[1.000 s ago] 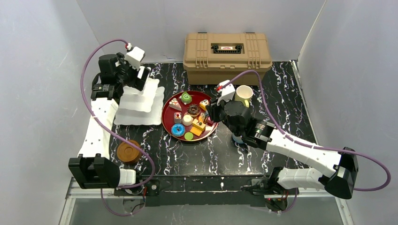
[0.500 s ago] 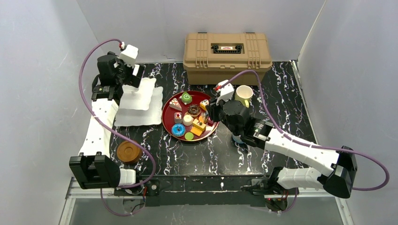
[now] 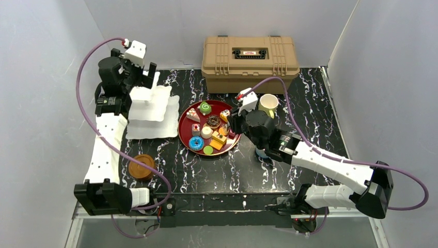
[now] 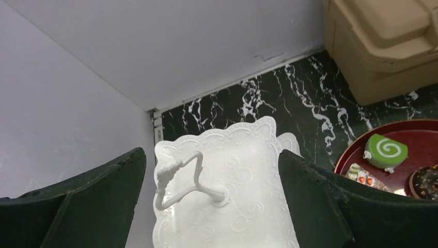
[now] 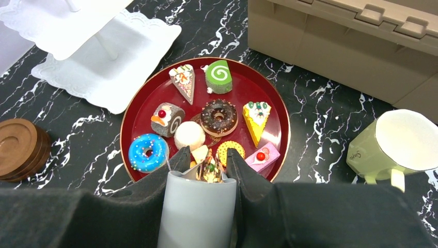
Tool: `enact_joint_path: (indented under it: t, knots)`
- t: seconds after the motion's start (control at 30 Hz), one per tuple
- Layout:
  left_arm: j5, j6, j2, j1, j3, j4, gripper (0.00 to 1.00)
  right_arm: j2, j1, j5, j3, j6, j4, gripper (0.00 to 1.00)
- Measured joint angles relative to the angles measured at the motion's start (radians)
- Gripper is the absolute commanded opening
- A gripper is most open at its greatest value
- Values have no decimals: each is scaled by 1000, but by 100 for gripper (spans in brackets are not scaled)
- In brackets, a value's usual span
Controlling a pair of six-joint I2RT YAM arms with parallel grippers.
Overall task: Serve the afternoon tea
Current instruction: Move the desert table to the center of the board.
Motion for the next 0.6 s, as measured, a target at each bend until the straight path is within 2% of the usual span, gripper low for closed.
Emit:
enact_joint_path:
  t: [0.2, 0.37, 0.47, 0.5, 0.6]
  knots:
    - [125, 13, -135, 0, -19, 42, 98, -23, -6, 1, 0, -2, -8, 33]
    - [394, 121, -231, -28, -36, -117, 98, -63, -9, 14, 0, -6, -40, 34]
    - [475, 282, -285, -147, -128, -302, 96, -99, -11, 23, 0, -6, -53, 34]
    - [483, 349, -290, -209, -178, -367, 95, -112, -11, 26, 0, -6, -56, 34]
    - [465, 478, -254, -303, -285, -494, 91, -136, -14, 35, 2, -6, -72, 34]
